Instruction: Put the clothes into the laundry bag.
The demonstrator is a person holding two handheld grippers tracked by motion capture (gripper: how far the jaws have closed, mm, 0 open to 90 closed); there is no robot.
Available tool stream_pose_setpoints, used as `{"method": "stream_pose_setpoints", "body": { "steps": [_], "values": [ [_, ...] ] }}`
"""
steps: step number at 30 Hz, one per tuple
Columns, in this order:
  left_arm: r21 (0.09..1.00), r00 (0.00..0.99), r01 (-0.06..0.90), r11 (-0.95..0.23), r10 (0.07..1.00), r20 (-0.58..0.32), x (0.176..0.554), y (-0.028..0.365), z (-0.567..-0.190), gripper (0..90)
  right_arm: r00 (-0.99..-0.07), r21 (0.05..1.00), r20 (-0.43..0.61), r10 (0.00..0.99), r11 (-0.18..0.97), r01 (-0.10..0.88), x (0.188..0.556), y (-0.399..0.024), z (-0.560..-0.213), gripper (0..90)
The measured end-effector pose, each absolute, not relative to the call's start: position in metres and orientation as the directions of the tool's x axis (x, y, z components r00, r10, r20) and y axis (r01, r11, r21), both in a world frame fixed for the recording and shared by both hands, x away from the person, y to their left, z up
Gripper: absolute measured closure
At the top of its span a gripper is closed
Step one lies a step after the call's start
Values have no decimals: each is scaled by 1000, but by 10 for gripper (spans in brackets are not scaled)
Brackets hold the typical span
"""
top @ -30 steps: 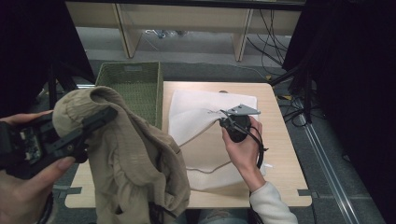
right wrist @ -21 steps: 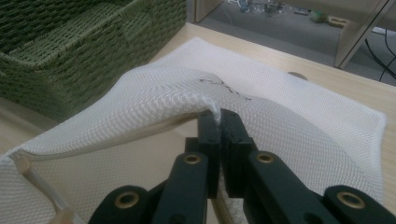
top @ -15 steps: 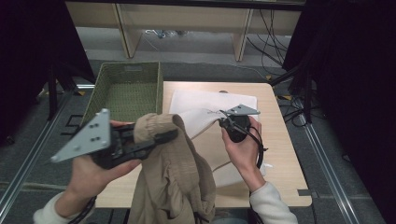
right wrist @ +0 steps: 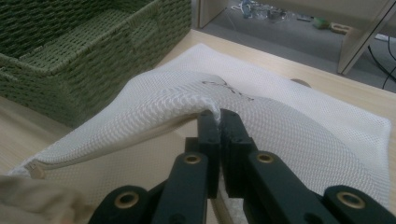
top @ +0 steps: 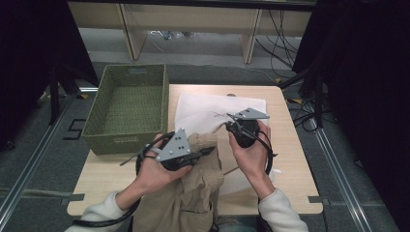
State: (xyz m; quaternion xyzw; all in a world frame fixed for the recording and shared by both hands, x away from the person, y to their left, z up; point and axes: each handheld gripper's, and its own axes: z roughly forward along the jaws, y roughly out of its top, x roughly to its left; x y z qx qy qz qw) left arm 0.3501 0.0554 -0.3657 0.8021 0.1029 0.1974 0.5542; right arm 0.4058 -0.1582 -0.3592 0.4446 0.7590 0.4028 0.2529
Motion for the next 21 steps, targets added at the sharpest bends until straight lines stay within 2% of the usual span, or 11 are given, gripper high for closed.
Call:
{"method": "stream_pose_setpoints", "body": {
  "steps": [5, 7, 9, 11, 14, 18, 21],
  "values": [
    [877, 879, -13, -480, 412, 239, 360, 38, -391, 843, -497, 845, -68, 865, 315, 432, 406, -159, -358, 888],
    [844, 844, -78, -530, 415, 339, 369, 33, -397, 843, -497, 845, -60, 865, 309, 435, 405, -158, -357, 888],
    [818, 827, -81, -569, 420, 373, 374, 28, -404, 842, -494, 841, -54, 868, 306, 447, 403, -157, -356, 888],
    [808, 832, -57, -587, 420, 363, 376, 24, -409, 842, -493, 840, -43, 869, 299, 453, 402, -155, -356, 888],
    [737, 816, -69, -672, 387, 430, 383, 20, -418, 840, -490, 840, -37, 871, 293, 457, 401, -153, -356, 888],
    [680, 821, -37, -732, 366, 439, 391, 13, -436, 819, -498, 839, -55, 865, 310, 447, 402, -150, -360, 888],
    [665, 832, -12, -747, 361, 422, 395, 10, -447, 747, -512, 831, -63, 857, 329, 449, 402, -148, -362, 888]
  ]
}}
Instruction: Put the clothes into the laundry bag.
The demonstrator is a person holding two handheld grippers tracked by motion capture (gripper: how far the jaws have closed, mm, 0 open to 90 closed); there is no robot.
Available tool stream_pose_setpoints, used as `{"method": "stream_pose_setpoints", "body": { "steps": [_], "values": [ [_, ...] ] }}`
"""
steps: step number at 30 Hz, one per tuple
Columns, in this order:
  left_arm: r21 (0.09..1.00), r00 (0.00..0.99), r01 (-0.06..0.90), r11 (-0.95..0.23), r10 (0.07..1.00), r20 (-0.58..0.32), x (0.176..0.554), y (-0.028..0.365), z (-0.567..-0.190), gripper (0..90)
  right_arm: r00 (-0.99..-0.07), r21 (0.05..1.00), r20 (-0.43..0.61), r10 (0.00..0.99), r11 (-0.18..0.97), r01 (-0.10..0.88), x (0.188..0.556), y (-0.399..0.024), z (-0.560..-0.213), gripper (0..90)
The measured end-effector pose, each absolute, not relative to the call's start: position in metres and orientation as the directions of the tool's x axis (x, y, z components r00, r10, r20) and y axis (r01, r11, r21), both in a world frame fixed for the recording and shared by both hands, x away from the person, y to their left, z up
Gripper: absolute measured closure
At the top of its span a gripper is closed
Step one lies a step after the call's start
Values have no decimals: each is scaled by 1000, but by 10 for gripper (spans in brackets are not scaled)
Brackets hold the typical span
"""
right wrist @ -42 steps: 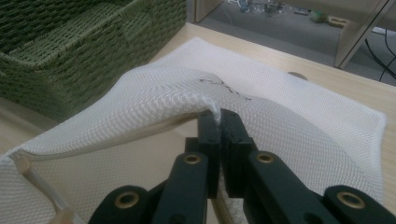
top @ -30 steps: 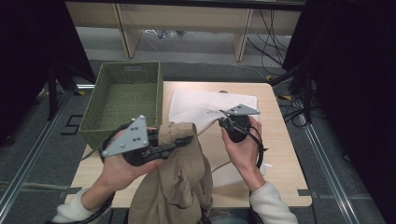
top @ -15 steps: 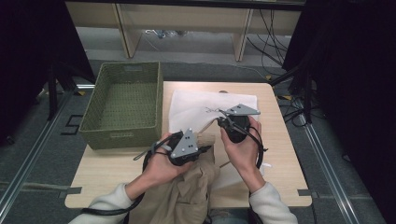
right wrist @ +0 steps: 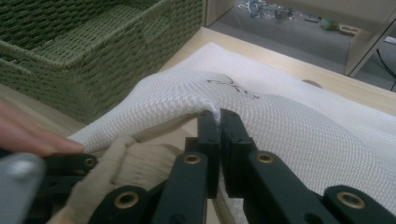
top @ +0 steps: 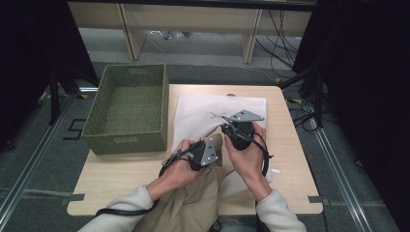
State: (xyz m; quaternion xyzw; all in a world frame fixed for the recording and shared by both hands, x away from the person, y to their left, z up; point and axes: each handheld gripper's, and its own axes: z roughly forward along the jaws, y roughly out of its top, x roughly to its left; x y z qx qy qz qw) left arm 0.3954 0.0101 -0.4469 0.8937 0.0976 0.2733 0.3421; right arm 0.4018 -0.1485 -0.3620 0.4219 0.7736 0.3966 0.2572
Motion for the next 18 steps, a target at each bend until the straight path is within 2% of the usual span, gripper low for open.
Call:
{"method": "stream_pose_setpoints", "body": {
  "steps": [2, 4, 7, 8, 10, 13, 14, 18],
  "values": [
    [672, 831, -3, -741, 372, 413, 396, 11, -450, 696, -507, 828, -56, 860, 324, 458, 401, -147, -363, 888],
    [684, 839, 17, -729, 383, 387, 396, 15, -448, 608, -505, 825, -46, 862, 318, 467, 401, -147, -364, 888],
    [737, 844, 44, -674, 420, 333, 390, 28, -436, 474, -502, 824, -47, 864, 318, 469, 402, -149, -364, 888],
    [754, 845, 51, -655, 431, 317, 388, 31, -433, 440, -502, 826, -72, 862, 333, 454, 403, -150, -364, 888],
    [790, 846, 61, -610, 451, 283, 380, 40, -424, 389, -509, 829, -57, 859, 325, 455, 404, -150, -365, 888],
    [844, 854, 87, -529, 476, 211, 366, 54, -412, 346, -503, 828, -69, 861, 331, 453, 405, -149, -365, 888],
    [850, 854, 70, -523, 471, 219, 363, 58, -406, 337, -501, 826, -62, 863, 327, 460, 404, -149, -365, 888],
    [871, 873, 102, -481, 463, 154, 342, 68, -395, 343, -499, 825, -74, 863, 334, 456, 404, -150, -364, 888]
  ]
}}
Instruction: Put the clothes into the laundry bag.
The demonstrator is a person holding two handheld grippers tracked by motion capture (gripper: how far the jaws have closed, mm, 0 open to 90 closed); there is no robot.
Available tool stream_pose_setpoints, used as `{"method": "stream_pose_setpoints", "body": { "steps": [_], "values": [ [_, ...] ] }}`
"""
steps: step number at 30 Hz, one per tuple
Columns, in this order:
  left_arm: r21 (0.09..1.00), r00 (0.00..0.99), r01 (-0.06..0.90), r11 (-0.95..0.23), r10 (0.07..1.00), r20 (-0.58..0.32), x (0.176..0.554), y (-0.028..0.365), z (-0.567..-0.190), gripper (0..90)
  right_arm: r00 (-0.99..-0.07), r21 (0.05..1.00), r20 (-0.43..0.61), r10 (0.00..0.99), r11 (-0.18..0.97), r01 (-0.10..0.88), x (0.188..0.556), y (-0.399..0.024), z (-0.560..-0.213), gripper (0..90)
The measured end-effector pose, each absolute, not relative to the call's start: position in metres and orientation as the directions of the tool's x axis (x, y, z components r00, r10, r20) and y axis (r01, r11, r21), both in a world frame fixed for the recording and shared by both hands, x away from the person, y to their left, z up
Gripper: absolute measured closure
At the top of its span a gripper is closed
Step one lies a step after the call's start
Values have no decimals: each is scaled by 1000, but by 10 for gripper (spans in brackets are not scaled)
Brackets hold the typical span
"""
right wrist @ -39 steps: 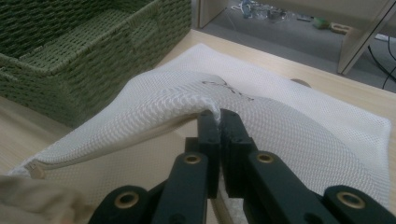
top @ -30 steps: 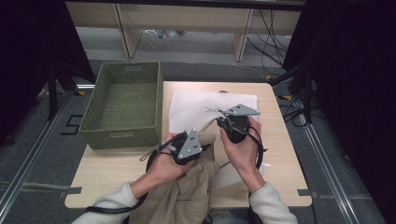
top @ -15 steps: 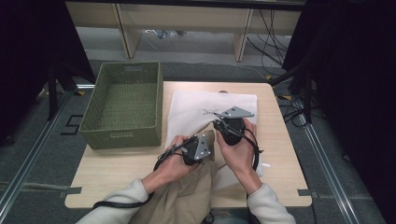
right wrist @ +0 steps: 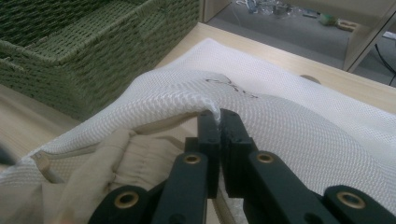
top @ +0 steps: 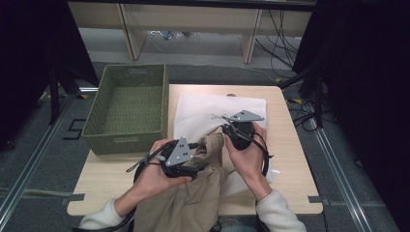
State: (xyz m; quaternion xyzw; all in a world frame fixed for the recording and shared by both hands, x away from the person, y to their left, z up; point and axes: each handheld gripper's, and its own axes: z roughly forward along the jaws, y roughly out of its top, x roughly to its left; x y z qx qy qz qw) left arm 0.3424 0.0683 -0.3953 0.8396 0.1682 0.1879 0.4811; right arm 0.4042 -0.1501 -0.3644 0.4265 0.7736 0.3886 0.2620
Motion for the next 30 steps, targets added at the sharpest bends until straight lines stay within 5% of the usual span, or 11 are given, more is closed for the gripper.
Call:
{"method": "stream_pose_setpoints", "body": {
  "steps": [13, 30],
  "values": [
    [766, 900, 141, -627, 403, 164, 324, 32, -449, 227, -499, 822, -65, 864, 330, 464, 403, -151, -363, 888],
    [646, 890, 63, -761, 335, 309, 332, 12, -479, 813, -507, 823, -69, 859, 336, 457, 403, -150, -363, 888]
  ]
}}
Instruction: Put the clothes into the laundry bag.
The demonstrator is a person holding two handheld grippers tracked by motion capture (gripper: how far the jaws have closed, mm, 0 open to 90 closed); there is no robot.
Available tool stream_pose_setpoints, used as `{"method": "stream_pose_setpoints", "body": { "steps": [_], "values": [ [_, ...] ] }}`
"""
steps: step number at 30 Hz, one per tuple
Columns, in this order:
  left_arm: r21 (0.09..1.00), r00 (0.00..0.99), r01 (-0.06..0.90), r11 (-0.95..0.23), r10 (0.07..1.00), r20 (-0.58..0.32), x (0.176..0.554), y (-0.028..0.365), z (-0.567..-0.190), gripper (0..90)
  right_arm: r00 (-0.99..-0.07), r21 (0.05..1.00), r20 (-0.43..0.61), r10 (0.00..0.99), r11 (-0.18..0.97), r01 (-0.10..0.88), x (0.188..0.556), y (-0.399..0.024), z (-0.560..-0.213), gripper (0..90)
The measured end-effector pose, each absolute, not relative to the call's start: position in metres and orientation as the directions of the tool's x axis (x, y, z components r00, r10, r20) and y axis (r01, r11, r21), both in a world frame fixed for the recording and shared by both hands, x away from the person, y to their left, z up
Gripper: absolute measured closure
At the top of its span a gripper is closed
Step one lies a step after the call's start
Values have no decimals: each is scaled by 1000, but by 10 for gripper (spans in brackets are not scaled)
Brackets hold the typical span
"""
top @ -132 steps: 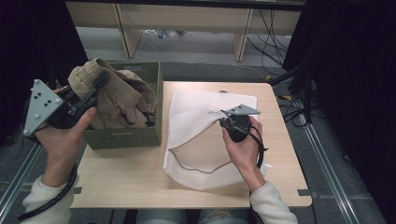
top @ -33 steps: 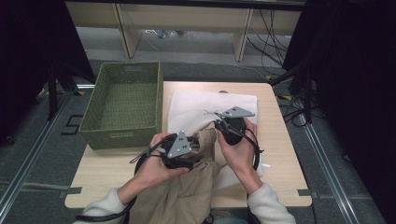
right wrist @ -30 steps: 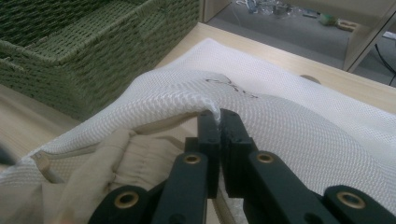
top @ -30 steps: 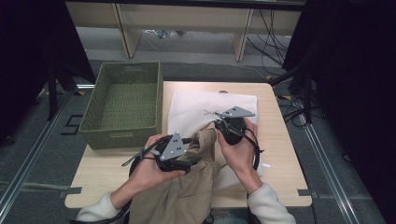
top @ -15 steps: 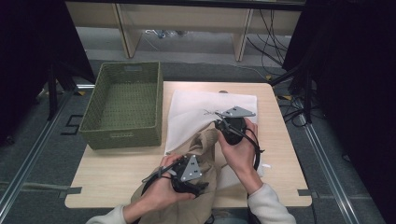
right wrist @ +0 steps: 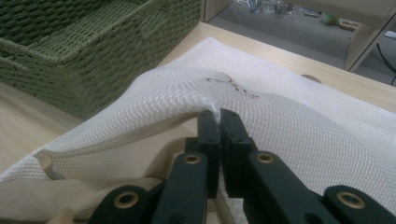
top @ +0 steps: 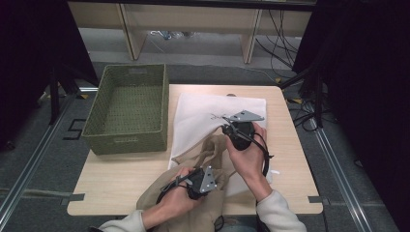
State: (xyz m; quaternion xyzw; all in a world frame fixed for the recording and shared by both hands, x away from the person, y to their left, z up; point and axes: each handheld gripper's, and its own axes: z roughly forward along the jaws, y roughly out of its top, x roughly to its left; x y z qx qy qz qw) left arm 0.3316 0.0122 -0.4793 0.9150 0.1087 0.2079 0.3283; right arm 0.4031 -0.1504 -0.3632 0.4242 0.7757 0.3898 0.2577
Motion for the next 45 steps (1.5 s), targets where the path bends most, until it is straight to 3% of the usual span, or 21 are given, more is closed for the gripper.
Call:
{"method": "stream_pose_setpoints", "body": {
  "steps": [1, 5, 8, 11, 25, 30, 32, 37, 45],
  "values": [
    [653, 889, 65, -755, 342, 306, 332, 13, -479, 831, -492, 818, -35, 870, 308, 487, 402, -149, -363, 888],
    [684, 880, 83, -725, 375, 291, 337, 17, -472, 872, -510, 821, -63, 858, 335, 462, 402, -150, -363, 888],
    [717, 868, 96, -690, 411, 279, 343, 19, -462, 875, -515, 832, -95, 852, 352, 429, 403, -150, -362, 888],
    [746, 850, 95, -659, 444, 284, 351, 20, -450, 877, -509, 831, -47, 859, 316, 457, 399, -147, -360, 888],
    [768, 808, 117, -629, 510, 294, 382, 19, -425, 878, -503, 837, -45, 863, 308, 453, 396, -146, -355, 888],
    [763, 779, 144, -630, 548, 305, 394, 20, -436, 876, -524, 837, -88, 847, 348, 422, 399, -148, -358, 888],
    [746, 785, 174, -643, 548, 290, 400, 18, -449, 870, -513, 828, -48, 857, 321, 459, 399, -147, -360, 888],
    [731, 800, 205, -651, 541, 258, 406, 19, -468, 746, -509, 825, -56, 859, 327, 461, 402, -147, -366, 888],
    [799, 812, 200, -567, 553, 188, 385, 38, -441, 475, -513, 817, -49, 857, 329, 473, 403, -148, -367, 887]
  ]
}}
